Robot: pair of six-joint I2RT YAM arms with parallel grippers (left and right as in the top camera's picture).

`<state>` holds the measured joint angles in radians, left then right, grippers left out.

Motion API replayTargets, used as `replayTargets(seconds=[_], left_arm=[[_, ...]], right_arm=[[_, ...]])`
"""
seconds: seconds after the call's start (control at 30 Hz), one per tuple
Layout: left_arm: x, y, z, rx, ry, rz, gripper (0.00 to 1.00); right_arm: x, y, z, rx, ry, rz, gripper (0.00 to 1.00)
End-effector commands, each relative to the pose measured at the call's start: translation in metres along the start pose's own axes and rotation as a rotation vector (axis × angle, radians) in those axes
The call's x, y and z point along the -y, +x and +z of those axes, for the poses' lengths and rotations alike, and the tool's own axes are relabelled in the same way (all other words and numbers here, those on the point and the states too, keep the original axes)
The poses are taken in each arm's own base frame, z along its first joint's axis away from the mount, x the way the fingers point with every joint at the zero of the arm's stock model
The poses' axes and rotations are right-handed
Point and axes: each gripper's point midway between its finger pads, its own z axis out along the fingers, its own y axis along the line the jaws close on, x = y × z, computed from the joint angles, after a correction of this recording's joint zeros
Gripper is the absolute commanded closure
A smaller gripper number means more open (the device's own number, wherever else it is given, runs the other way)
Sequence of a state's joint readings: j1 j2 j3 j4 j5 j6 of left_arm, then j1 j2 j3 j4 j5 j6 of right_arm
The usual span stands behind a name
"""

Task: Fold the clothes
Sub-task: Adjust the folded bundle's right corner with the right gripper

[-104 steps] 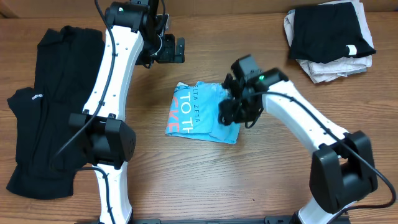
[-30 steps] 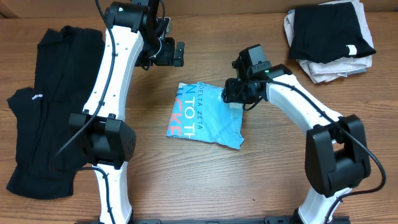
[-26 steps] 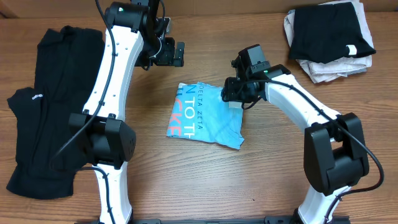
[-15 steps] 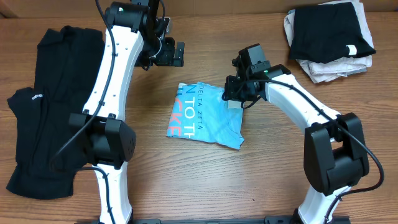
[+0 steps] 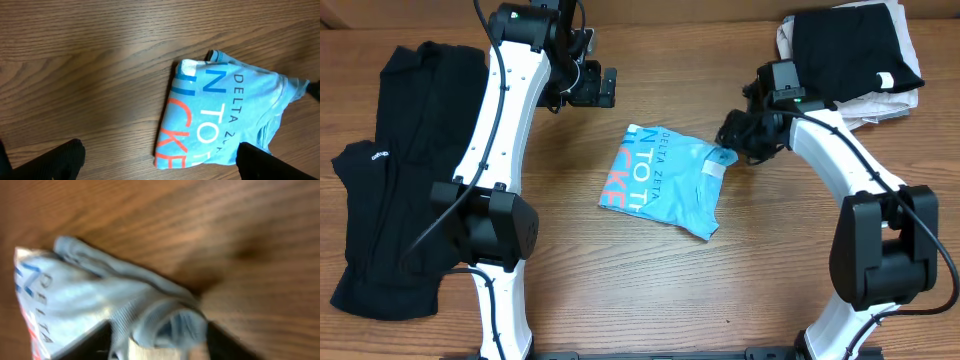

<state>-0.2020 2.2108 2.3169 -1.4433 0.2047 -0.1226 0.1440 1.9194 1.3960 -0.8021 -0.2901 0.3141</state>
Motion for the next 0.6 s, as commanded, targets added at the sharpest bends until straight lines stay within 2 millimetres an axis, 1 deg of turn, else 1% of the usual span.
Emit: replayTargets(seconds=[0.0, 0.03, 0.17, 0.27, 0.4, 0.5, 0.57], left_arm=[[-0.001, -0.006, -0.01, 0.032, -0.004, 0.023, 0.0], [-0.001, -0.006, -0.01, 0.032, -0.004, 0.024, 0.0], [-0.001, -0.006, -0.01, 0.033, -0.004, 0.024, 0.0], [-0.001, -0.006, -0.01, 0.033, -0.004, 0.024, 0.0], [0.0, -0.006, -0.01, 0.033, -0.003, 0.025, 0.0], [-0.001, -0.006, -0.01, 0.033, -0.004, 0.024, 0.0], [-0.001, -0.006, -0.01, 0.033, -0.004, 0.024, 0.0]], right_arm=[[-0.014, 0.002, -0.018, -0.001, -0.032, -0.024, 0.21], [-0.011, 0.013, -0.018, -0.046, -0.025, -0.009, 0.18], [-0.005, 0.038, -0.019, -0.141, 0.008, 0.016, 0.14], [-0.008, 0.053, -0.014, -0.184, 0.019, 0.006, 0.1], [-0.017, 0.062, -0.001, -0.188, 0.011, -0.001, 0.05], [-0.024, 0.069, 0.011, -0.181, 0.005, 0.033, 0.0], [-0.027, 0.075, 0.018, -0.178, 0.004, 0.057, 0.0]])
